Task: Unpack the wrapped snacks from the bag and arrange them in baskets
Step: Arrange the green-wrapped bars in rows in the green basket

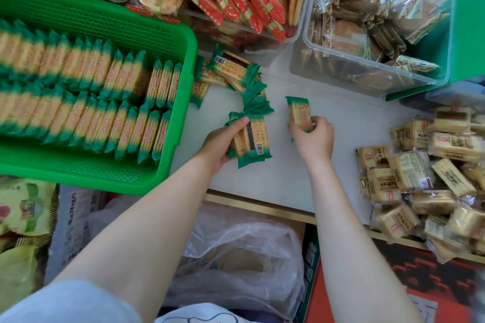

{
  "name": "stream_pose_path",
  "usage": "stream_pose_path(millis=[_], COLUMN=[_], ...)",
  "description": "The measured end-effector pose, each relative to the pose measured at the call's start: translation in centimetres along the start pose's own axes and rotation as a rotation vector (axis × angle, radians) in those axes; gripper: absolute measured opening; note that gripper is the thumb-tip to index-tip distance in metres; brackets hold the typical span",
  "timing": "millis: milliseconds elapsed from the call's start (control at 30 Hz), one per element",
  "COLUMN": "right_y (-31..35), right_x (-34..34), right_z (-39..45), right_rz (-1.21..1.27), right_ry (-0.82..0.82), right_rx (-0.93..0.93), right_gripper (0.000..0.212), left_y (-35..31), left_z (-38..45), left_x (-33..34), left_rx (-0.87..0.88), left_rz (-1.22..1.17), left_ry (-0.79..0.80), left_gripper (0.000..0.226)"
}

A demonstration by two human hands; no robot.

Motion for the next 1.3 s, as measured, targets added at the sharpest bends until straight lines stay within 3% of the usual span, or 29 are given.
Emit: stream_pose_path(millis=[100, 233, 333, 400, 500, 633, 800, 1067, 1200, 1300], right_y=[0.9, 3.0, 4.0, 4.4, 5.7, 10.7, 14.8, 11.2, 6.7, 2.7], right_x=[1.6, 3.7, 4.2, 3.9, 2.7, 2.3, 4.7, 2.9, 0.5, -0.6], right_z=[-5.0, -8.9, -9.2, -8.2, -5.5, -0.1, 3.6, 2.2, 0.2, -0.6], right_rz=[0.203, 0.120, 0.081, 0.116, 0.183, 0.152, -0.150, -0.186, -0.064, 0.060], right_ry=[0.096, 0.206, 0.286, 0.243, 0.148, 0.156, 0.347, 0.297, 0.286, 0.253], right_rx=[-0.103, -0.246, -0.306, -0.286, -0.221, -0.273, -0.388, -0.234, -0.087, -0.051], right_gripper=[0.044, 0.058, 0.037, 0.026, 0.021, 0.039, 0.061, 0.061, 0.060, 0.073], left_y=[-0.3, -0.4, 0.0, 0.3, 0.6, 0.8, 1.0, 0.9, 0.8, 0.2], left_z=[-0.6, -2.1, -3.3, -4.0, -4.4, -4.5, -4.6, -4.8, -4.9, -4.4], left_x=[0.5, 1.3, 1.3, 0.8, -0.4, -1.0, -0.7, -0.6, -0.5, 0.2], left_rx=[0.023, 0.064, 0.067, 0.076, 0.120, 0.161, 0.199, 0.171, 0.142, 0.074], left_rz=[0.022, 0.023, 0.023, -0.080, -0.160, -0.103, -0.130, -0.126, -0.116, -0.052], left_ry=[-0.026, 0.020, 0.015, -0.074, -0.187, -0.178, -0.172, -0.178, -0.201, -0.271], left_gripper=[0.044, 0.059, 0.043, 0.024, 0.028, 0.035, 0.030, 0.032, 0.037, 0.051])
Point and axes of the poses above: each hand's wrist, its own z-axis towards the middle knuckle, its own x-axis out of the palm, y = z × x, the point moved 1 cm from there along z, towards the middle knuckle, and after that the axes turned 13 degrees about y, right-handed, at the moved point
